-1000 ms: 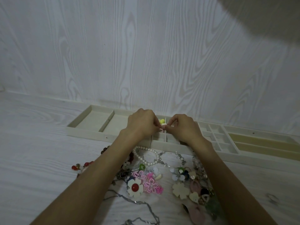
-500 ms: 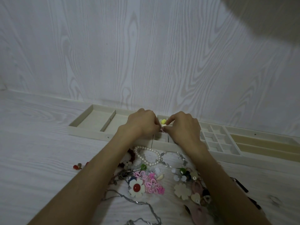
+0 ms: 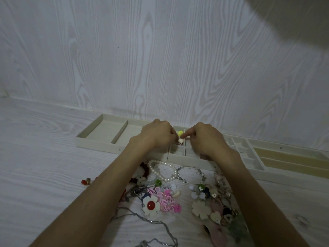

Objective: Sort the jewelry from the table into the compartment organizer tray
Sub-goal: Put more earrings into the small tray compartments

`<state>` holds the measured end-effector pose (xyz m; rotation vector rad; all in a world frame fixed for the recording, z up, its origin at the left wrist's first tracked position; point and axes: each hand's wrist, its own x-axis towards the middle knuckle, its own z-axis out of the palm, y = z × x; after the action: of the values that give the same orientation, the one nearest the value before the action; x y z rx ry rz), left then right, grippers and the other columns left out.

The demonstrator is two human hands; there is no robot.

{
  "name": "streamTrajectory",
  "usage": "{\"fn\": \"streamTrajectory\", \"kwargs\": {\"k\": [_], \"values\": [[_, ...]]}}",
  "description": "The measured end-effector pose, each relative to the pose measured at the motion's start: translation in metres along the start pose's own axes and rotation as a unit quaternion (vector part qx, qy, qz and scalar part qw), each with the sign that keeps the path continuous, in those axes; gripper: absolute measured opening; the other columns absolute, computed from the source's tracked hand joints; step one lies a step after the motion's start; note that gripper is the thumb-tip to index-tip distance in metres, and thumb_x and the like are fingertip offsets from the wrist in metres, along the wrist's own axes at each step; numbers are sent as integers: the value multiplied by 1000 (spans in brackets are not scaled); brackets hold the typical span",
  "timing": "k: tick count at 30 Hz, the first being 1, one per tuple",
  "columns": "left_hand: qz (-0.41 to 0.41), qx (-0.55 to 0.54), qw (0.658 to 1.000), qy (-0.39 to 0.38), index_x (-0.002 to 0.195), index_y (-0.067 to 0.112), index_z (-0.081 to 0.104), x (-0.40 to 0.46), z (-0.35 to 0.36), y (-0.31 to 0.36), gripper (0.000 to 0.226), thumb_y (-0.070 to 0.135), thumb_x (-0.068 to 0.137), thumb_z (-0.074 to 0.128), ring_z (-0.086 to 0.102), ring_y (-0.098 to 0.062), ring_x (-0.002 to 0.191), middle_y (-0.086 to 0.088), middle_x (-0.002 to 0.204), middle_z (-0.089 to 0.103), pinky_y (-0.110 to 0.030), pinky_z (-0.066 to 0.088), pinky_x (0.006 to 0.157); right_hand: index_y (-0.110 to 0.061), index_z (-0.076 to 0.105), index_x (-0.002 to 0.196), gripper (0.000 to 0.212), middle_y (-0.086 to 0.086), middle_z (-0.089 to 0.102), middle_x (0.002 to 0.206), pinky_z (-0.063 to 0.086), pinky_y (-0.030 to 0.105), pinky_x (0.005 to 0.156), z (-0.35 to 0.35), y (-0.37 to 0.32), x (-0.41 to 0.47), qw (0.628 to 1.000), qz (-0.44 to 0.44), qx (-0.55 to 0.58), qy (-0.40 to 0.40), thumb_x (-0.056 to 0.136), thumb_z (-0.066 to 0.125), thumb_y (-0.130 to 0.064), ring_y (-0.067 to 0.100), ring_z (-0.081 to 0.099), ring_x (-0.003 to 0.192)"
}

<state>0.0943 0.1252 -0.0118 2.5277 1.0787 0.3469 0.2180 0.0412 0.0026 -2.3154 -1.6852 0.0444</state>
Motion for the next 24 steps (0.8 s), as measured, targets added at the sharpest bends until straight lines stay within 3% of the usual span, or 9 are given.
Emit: {"fn": "streamTrajectory", "kwargs": {"k": [8,11,13,16,18,21,24], "values": [[-8,-25,1000,-5,105,36,71,1,1,-3,34,24,92,42,36,-17,74,4,61,42,-31,37,68,-33,69,112,38,2,65,118,33,27,77,-4,-1,-3,999,-20,-33,-20,91,47,-10,22,58,98],[-5,-22,1000,-2,105,34,72,1,-1,-4,37,20,92,40,32,-15,70,6,58,40,-34,42,72,-32,71,109,35,1,68,114,35,26,76,-3,2,-2,1000,-19,-6,-2,91,48,-12,13,57,77],[-6,-18,1000,-5,106,35,71,1,-3,-5,36,21,93,40,37,-18,74,4,62,45,-38,48,80,-31,71,106,31,1,69,109,36,23,70,-4,4,-1,999,-24,30,23,92,50,-15,3,43,56],[-3,-11,1000,-27,112,34,68,-6,-10,-1,33,24,94,42,50,-24,96,-3,100,66,-40,47,90,-31,72,101,28,-1,68,109,33,18,54,-12,6,-5,996,-18,79,46,91,51,-16,1,42,53],[-1,-20,1000,-23,117,30,66,-17,-17,0,32,22,94,45,52,-24,108,-3,120,64,-39,45,95,-32,72,99,25,-1,68,105,37,20,56,-21,6,-15,995,-27,95,18,90,53,-19,3,50,61],[2,-23,1000,20,116,30,66,-41,-25,1,28,24,93,50,54,-13,91,3,115,64,-30,46,82,-33,72,96,21,-2,68,104,47,28,72,-38,8,-33,994,-39,93,-30,90,55,-22,14,61,84],[6,-7,997,71,112,32,66,-75,-27,5,24,29,93,53,52,-5,81,14,103,62,-24,41,69,-34,72,96,19,-7,67,99,48,30,72,-47,9,-57,994,-56,84,-30,91,56,-26,15,62,80]]}}
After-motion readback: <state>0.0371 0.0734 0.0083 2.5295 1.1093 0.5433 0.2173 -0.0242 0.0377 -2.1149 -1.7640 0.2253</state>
